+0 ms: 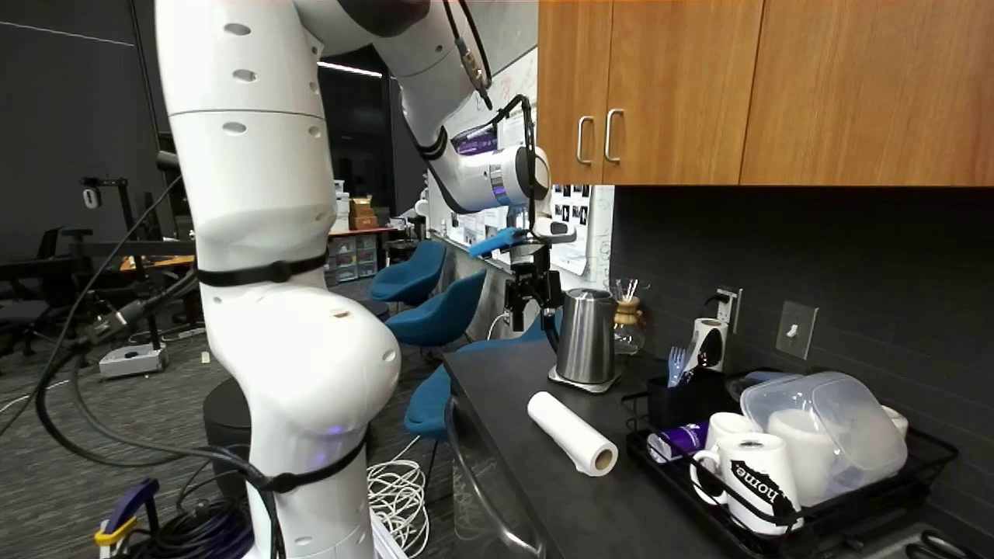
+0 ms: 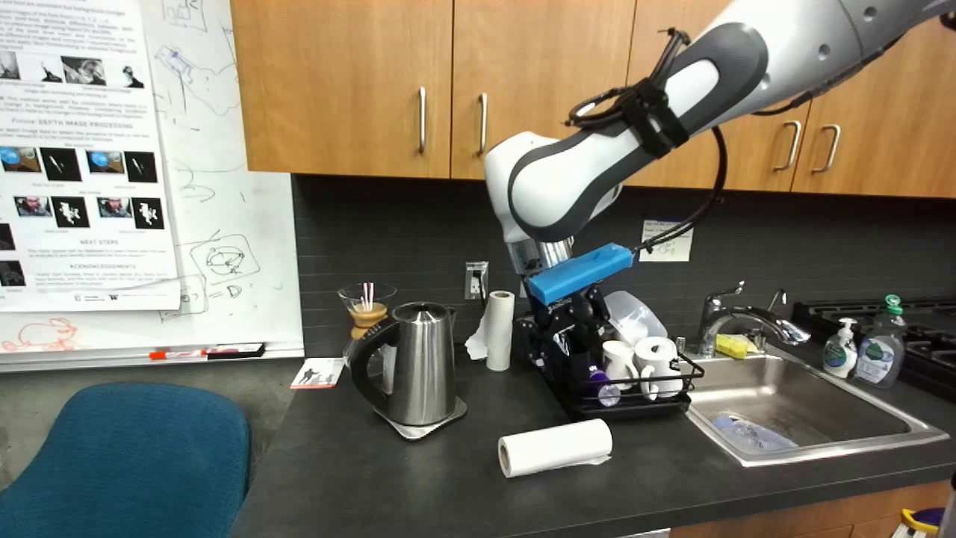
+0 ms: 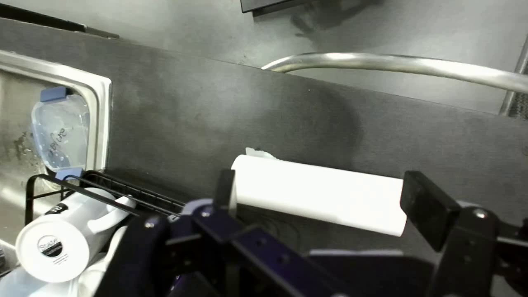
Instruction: Take the mug cup off the dish rack
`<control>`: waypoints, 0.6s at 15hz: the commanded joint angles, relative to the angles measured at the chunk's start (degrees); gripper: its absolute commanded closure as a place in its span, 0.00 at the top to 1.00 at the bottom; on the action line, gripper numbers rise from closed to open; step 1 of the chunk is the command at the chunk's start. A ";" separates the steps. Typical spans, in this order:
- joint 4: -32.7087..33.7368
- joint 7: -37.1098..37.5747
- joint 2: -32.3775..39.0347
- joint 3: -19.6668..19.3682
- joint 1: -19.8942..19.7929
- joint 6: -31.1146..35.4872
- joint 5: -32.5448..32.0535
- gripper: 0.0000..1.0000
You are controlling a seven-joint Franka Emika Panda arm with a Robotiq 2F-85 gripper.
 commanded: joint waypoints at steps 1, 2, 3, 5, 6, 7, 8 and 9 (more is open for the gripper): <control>4.16 3.80 5.57 -1.84 0.73 -1.29 -1.89 1.00; 4.49 4.32 6.40 -2.48 0.71 -1.83 -2.26 1.00; 4.29 4.81 6.83 -3.31 0.55 -2.35 -2.63 1.00; 3.35 6.09 7.12 -5.08 0.22 -3.43 -3.37 1.00; 3.01 6.58 7.31 -5.91 0.07 -3.84 -3.67 1.00; 2.54 6.64 7.40 -6.81 -0.19 -4.20 -3.67 1.00; 2.30 6.82 7.50 -7.58 -0.35 -4.66 -3.64 1.00; 1.97 6.77 7.53 -8.30 -0.57 -4.61 -3.58 1.00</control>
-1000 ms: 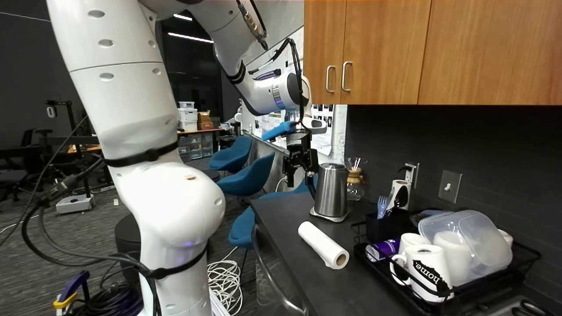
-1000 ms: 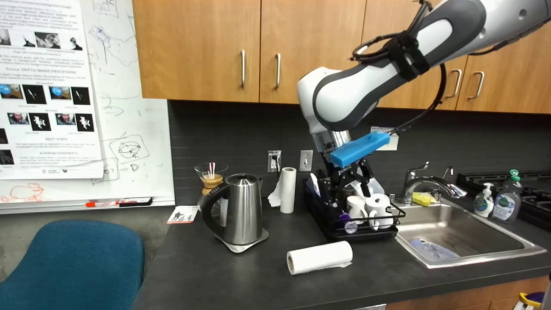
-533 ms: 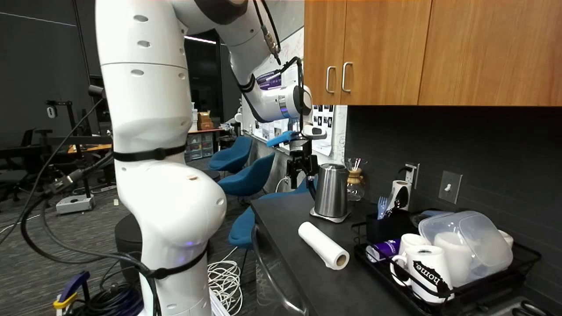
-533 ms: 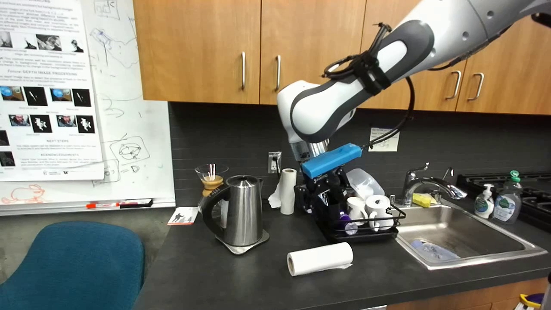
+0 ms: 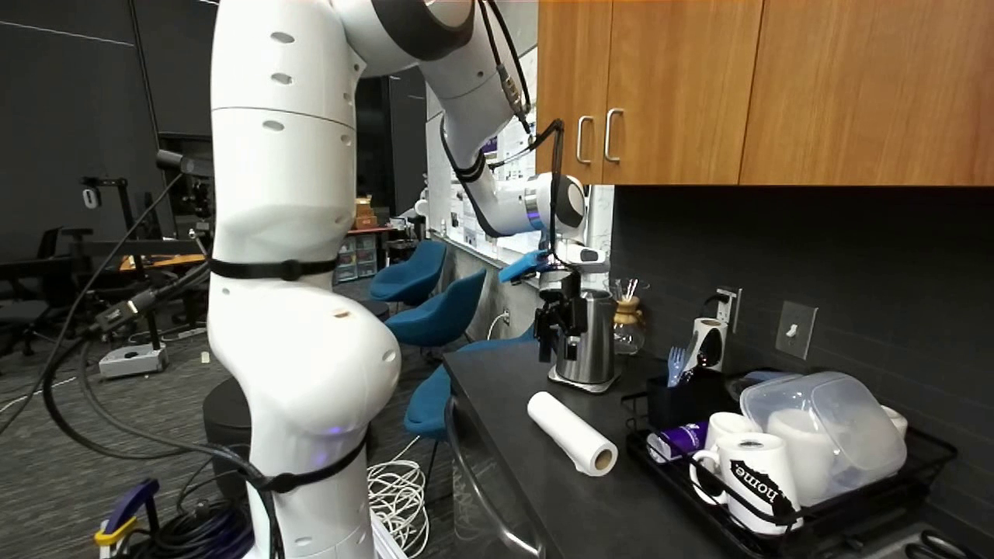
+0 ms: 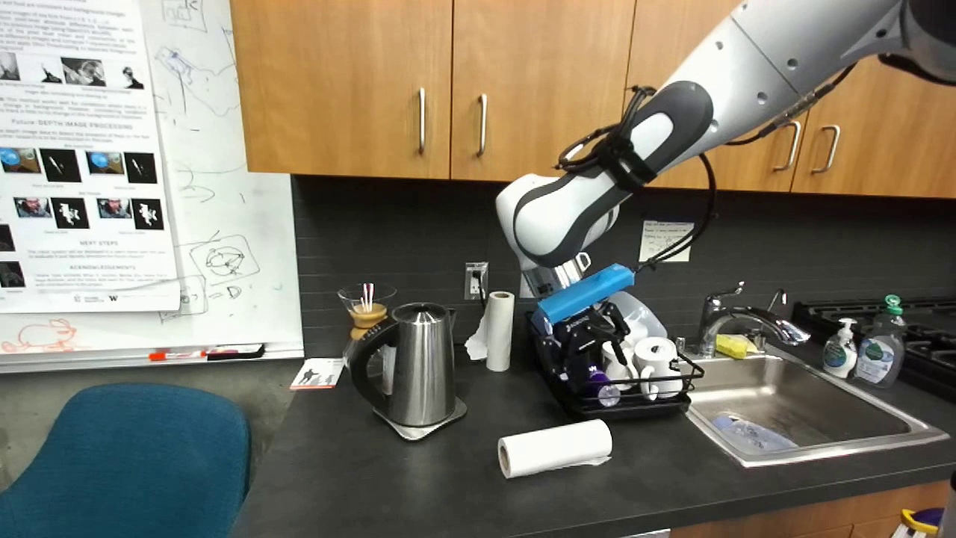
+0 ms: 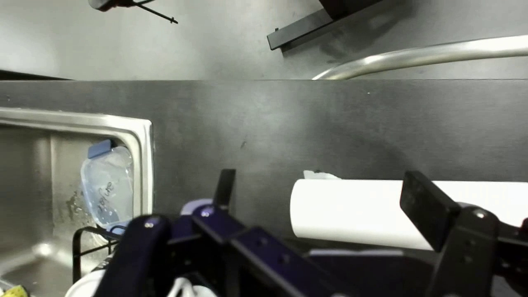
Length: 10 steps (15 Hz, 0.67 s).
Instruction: Take the mug cup off the dish rack
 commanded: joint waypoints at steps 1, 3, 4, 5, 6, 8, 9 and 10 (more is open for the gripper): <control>-0.84 1.53 0.03 -2.52 -0.48 -1.36 -0.95 1.00; -0.87 1.70 0.70 -3.67 -0.95 -0.56 -1.29 1.00; -0.84 2.66 1.14 -4.25 -1.19 0.11 -1.79 1.00; -0.70 3.56 1.62 -4.72 -1.34 0.86 -2.33 1.00; -0.30 4.57 2.44 -5.21 -1.50 1.67 -3.02 1.00; 0.28 6.53 3.72 -6.04 -1.61 3.11 -4.72 1.00; 0.54 7.69 4.42 -6.46 -1.45 2.53 -7.43 1.00; 1.02 8.46 4.96 -6.73 -1.35 2.67 -8.61 1.00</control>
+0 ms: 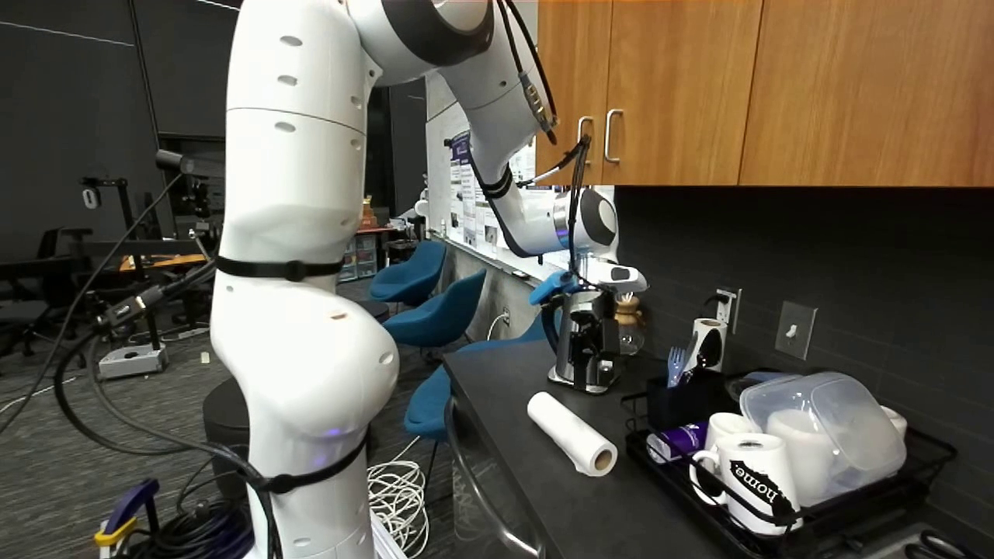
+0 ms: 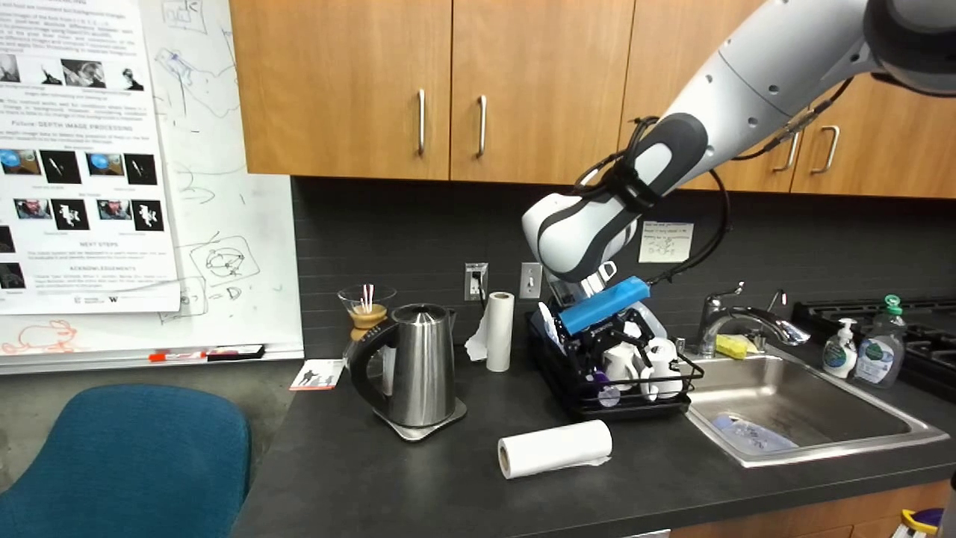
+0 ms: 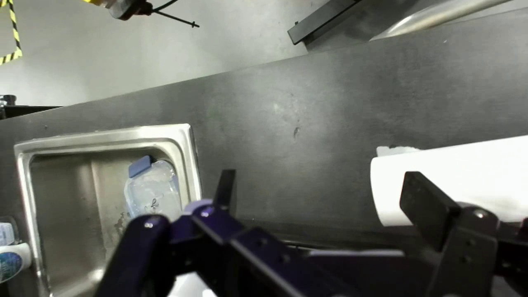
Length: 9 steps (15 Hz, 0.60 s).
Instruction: Take the mug cup off the dish rack
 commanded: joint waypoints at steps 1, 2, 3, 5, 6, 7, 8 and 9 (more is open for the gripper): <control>2.16 4.09 2.59 -1.15 0.38 -0.05 -5.35 1.00; 2.66 4.88 3.05 -1.38 0.44 -0.11 -6.53 1.00; 3.04 5.63 3.31 -1.59 0.46 0.05 -7.59 1.00; 3.57 6.79 3.61 -1.90 0.45 0.22 -9.32 1.00; 3.87 7.21 3.70 -2.02 0.43 0.25 -10.03 1.00; 4.12 7.74 3.81 -2.13 0.42 0.40 -10.66 1.00; 4.21 8.10 3.72 -2.22 0.40 0.46 -11.18 1.00; 4.28 8.58 3.71 -2.28 0.42 0.54 -11.66 1.00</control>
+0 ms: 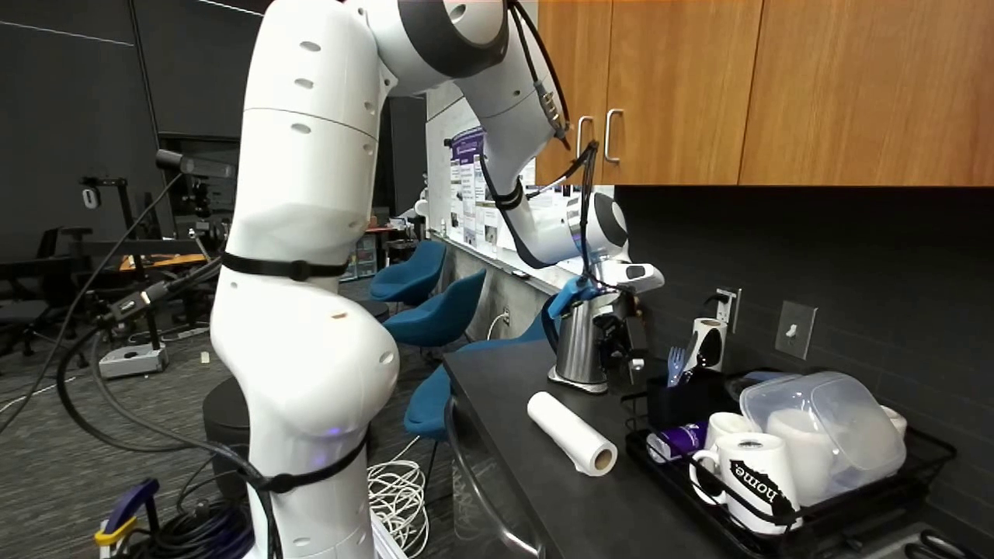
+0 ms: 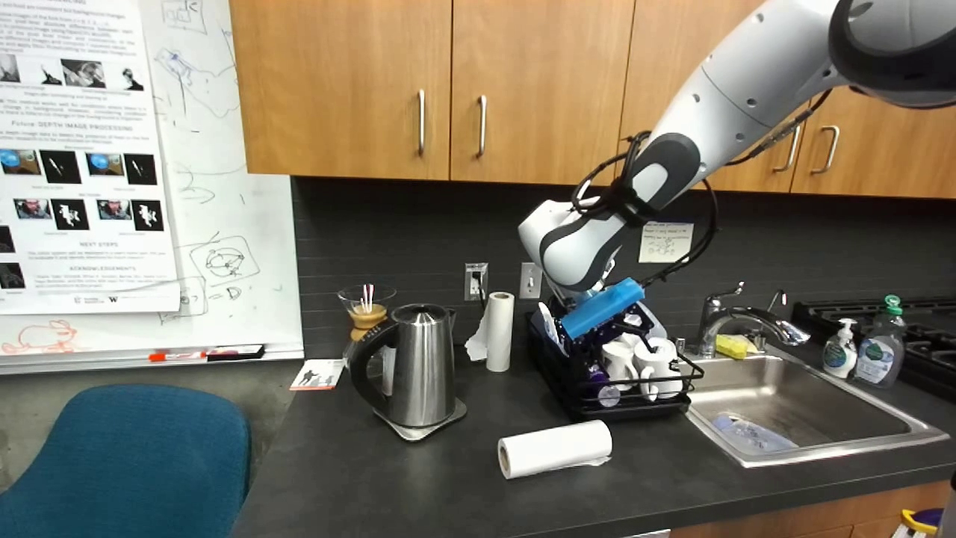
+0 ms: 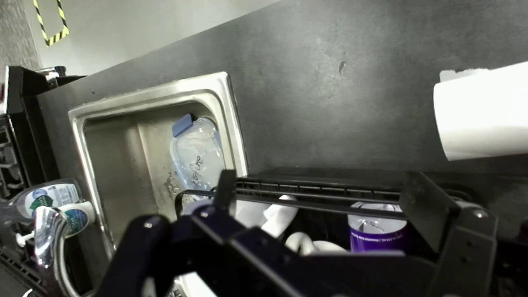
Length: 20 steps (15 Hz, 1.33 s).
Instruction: Take the mug cup off the dish rack
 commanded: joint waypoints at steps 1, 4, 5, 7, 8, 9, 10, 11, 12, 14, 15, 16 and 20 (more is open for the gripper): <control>1.02 2.26 0.36 -0.67 0.39 0.31 -2.41 1.00; 1.20 -1.65 -0.28 0.13 0.49 -0.87 -1.41 1.00; 0.74 0.18 0.05 -0.23 0.33 -0.14 -1.38 1.00; 0.90 -0.54 0.04 -0.09 0.52 -0.18 -1.38 1.00; 0.93 -0.71 0.04 -0.06 0.59 -0.19 -1.38 1.00; 0.93 -0.75 0.05 -0.04 0.66 -0.19 -1.38 1.00; 0.93 -0.76 0.04 -0.04 0.68 -0.20 -1.38 1.00; 0.93 -0.77 0.05 -0.04 0.68 -0.20 -1.38 1.00; 0.93 -0.78 0.05 -0.04 0.68 -0.20 -1.38 1.00; 0.93 -0.79 0.04 -0.04 0.68 -0.20 -1.38 1.00; 0.93 -0.79 0.05 -0.04 0.68 -0.20 -1.38 1.00; 0.93 -0.79 0.04 -0.04 0.68 -0.20 -1.38 1.00; 0.93 -0.80 0.04 -0.04 0.68 -0.20 -1.38 1.00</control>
